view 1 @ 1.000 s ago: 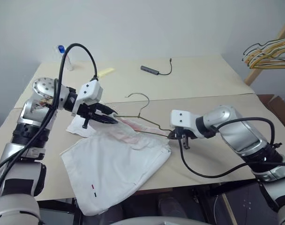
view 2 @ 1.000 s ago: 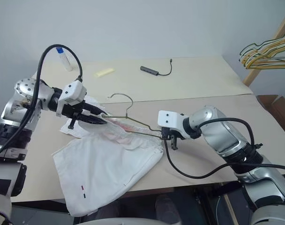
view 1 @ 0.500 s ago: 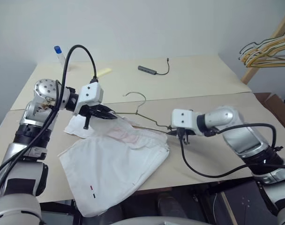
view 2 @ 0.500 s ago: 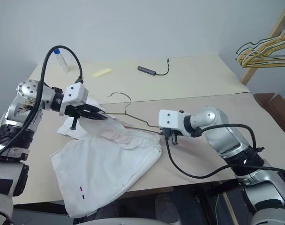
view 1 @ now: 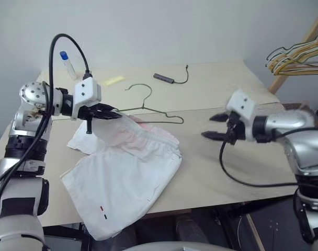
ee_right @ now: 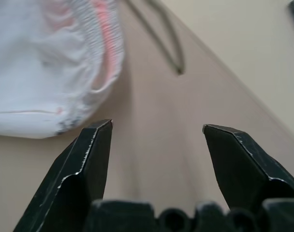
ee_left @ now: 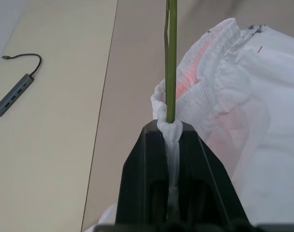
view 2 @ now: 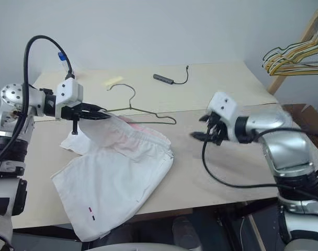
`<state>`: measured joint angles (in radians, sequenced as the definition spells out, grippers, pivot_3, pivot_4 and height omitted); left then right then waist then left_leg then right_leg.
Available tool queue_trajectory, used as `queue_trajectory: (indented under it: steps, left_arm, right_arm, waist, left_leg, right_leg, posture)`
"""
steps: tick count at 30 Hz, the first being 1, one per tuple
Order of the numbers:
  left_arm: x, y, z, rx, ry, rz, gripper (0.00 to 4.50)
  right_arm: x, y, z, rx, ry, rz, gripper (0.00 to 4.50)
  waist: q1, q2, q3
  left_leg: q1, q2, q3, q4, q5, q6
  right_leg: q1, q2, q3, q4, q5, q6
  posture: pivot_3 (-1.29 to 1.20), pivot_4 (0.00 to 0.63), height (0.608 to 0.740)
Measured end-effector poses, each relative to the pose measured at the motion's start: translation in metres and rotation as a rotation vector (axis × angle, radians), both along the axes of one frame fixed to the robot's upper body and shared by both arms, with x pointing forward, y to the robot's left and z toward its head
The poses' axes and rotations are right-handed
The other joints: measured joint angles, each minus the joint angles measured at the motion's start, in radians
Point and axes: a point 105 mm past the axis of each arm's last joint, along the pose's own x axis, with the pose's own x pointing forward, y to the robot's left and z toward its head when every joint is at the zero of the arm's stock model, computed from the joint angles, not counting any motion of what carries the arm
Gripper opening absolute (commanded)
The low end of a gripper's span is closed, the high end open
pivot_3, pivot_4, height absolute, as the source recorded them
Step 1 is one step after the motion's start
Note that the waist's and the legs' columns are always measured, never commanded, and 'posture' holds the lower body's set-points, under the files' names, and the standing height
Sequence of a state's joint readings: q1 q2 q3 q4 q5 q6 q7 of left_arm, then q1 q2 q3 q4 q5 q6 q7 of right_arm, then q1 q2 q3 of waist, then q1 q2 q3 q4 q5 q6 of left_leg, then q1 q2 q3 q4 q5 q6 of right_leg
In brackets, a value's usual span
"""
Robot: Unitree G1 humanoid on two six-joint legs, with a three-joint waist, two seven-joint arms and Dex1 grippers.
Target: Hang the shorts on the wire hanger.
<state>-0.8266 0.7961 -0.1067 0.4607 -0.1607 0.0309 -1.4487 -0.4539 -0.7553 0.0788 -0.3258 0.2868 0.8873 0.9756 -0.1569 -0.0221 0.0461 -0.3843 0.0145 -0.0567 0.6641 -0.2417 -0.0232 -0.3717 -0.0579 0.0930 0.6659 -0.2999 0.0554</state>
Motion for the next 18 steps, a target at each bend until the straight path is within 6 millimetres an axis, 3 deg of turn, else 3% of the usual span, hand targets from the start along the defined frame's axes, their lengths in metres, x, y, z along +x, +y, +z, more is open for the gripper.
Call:
queue_trajectory:
  steps: [6,12,15,18]
  left_arm:
    - [0.001,0.0,0.003,-0.01,-0.009,0.005,0.0]
    - [-0.001,-0.001,0.011,-0.04,-0.022,-0.002,0.0]
    - [-0.004,-0.004,0.013,-0.041,-0.028,-0.011,0.0]
    - [-0.006,-0.006,0.012,-0.04,-0.032,-0.02,0.0]
  right_arm:
    - [-0.009,0.039,-0.027,0.186,0.169,-0.035,3.51]
    - [-0.009,0.054,-0.044,0.191,0.241,-0.061,3.51]
    - [-0.011,0.061,-0.056,0.174,0.275,-0.055,3.0]
    - [-0.01,0.061,-0.061,0.171,0.289,-0.066,2.04]
  waist:
    - [-0.013,0.0,0.0]
    - [-0.018,0.0,0.0]
    - [-0.019,0.0,0.0]
    - [-0.02,0.0,0.0]
  left_leg:
    - [0.0,0.0,-0.001,0.0,0.0,0.0]
    - [0.0,0.0,-0.002,0.0,0.0,0.0]
    - [0.0,0.0,-0.002,0.0,0.0,0.0]
    - [0.0,0.0,-0.002,0.0,0.0,0.0]
  right_leg:
    - [0.0,0.0,0.0,0.001,0.0,0.0]
    - [0.0,0.0,0.0,0.001,0.0,0.0]
    - [0.0,0.0,0.0,0.001,0.0,0.0]
    - [0.0,0.0,0.0,0.001,0.0,0.0]
  posture:
    - [-0.15,0.0,0.74]
    - [-0.13,0.0,0.74]
    - [-0.13,0.0,0.74]
    - [-0.13,0.0,0.74]
